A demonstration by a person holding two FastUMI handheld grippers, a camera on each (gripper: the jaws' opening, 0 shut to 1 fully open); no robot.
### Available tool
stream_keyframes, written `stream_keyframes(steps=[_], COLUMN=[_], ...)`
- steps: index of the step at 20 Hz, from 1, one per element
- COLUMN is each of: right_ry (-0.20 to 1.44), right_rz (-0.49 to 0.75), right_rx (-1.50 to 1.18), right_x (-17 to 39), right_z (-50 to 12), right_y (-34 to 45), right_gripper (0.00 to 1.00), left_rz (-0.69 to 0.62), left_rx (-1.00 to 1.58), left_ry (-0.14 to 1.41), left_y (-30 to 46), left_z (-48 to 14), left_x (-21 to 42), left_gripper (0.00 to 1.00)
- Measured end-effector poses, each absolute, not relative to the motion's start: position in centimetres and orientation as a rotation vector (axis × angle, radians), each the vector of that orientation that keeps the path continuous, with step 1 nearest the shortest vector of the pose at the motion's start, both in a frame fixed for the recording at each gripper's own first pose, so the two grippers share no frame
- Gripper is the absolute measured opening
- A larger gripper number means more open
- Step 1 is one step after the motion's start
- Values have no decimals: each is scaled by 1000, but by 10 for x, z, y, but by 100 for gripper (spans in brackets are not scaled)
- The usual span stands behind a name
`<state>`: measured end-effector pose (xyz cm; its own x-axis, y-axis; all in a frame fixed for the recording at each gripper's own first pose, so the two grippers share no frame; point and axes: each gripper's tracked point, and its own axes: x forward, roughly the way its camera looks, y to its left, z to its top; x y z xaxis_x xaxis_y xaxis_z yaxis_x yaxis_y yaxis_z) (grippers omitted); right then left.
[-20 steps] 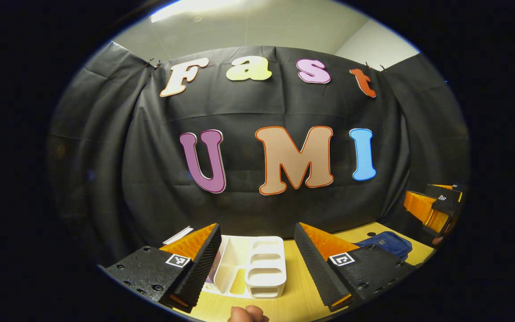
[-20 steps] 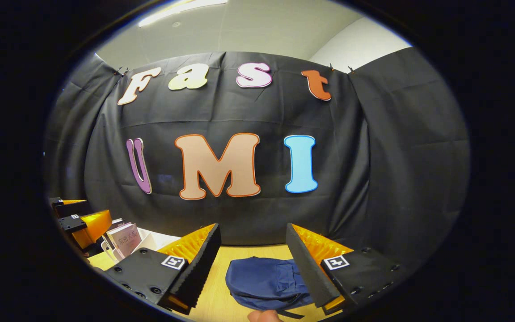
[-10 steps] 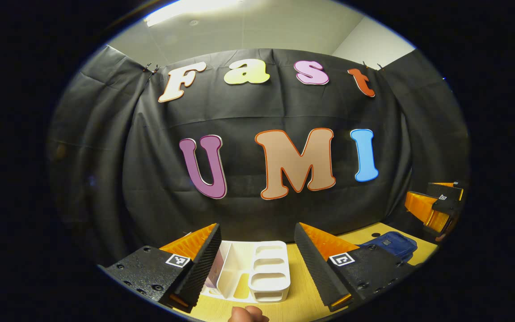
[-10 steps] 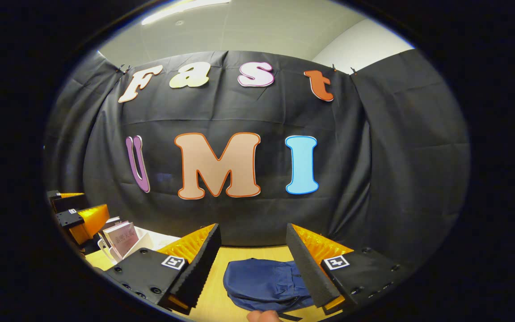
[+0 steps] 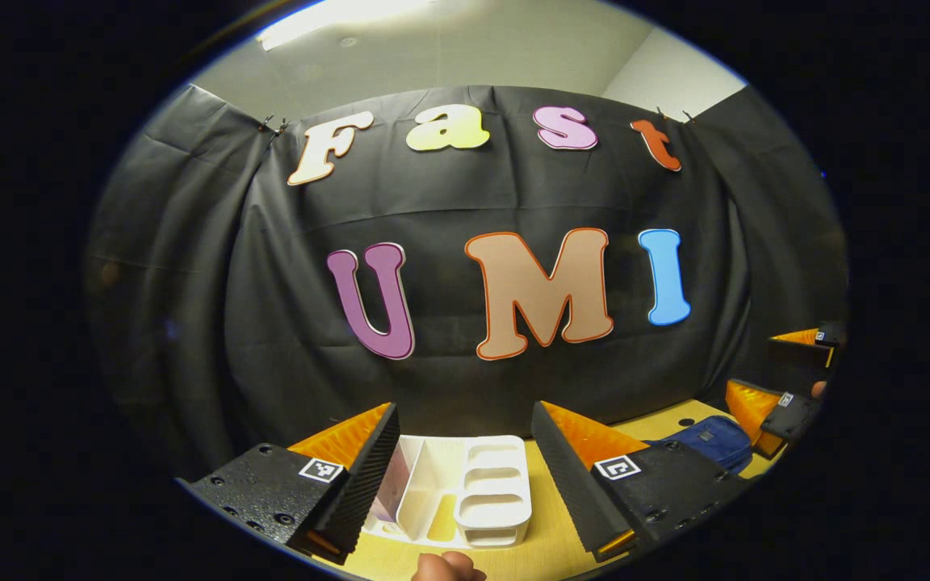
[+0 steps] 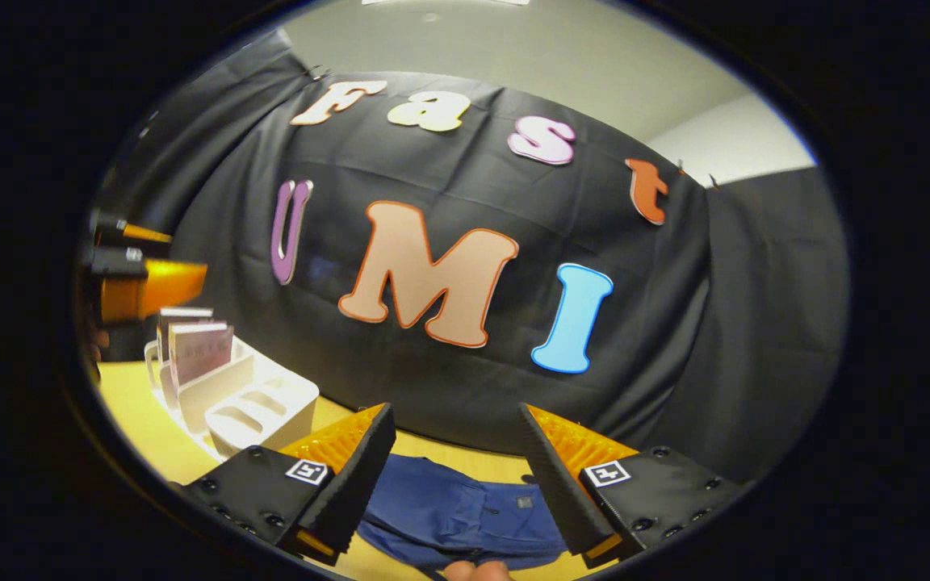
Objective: Open the schoolbag, grab two books from the bookshelf and put them into the schoolbag.
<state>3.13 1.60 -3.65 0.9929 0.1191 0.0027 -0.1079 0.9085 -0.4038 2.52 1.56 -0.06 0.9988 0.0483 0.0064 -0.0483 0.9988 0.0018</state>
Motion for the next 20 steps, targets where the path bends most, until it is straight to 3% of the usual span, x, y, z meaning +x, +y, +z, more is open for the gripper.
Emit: stream_keyframes(steps=[1, 2, 3, 4, 6, 7, 8, 11, 12, 13, 17, 18, 19, 20], right_ry=[-22, -14, -2, 6, 33, 58, 90, 133, 131, 149, 223, 255, 274, 291], right_rz=[146, 172, 187, 202, 223, 242, 263, 323, 323, 341, 405, 406, 402, 395], right_rx=[-461, -505, -553, -597, -683, -732, -789, -941, -996, -1048, -1172, -1190, -1208, -1242], right_x=[33, 33, 34, 36, 39, 40, 41, 38, 40, 40, 53, 55, 57, 61], right_z=[-46, -56, -66, -77, -100, -115, -133, -176, -187, -201, -257, -274, -285, -296], right_y=[19, 24, 25, 26, 26, 27, 29, 31, 29, 27, 21, 17, 12, 7], right_gripper=[92, 91, 98, 100, 98, 100, 91, 91, 91, 92, 90, 91, 100, 91], left_rz=[54, 58, 62, 69, 80, 86, 90, 105, 111, 115, 144, 151, 158, 163], left_rx=[3, 2, 2, 3, 3, 4, 4, 7, 9, 11, 18, 20, 22, 23], left_ry=[-3, -2, 2, 2, 5, 6, 8, 17, 19, 19, 24, 26, 25, 26], left_y=[18, 19, 20, 22, 26, 29, 31, 36, 37, 40, 51, 53, 55, 57], left_z=[-1, -1, -4, -4, -3, -5, -5, -9, -8, -8, -9, -8, -8, -8], left_x=[25, 26, 26, 25, 25, 25, 25, 24, 23, 23, 19, 17, 16, 15], left_gripper=[100, 96, 93, 96, 100, 96, 96, 100, 92, 96, 96, 100, 100, 100])
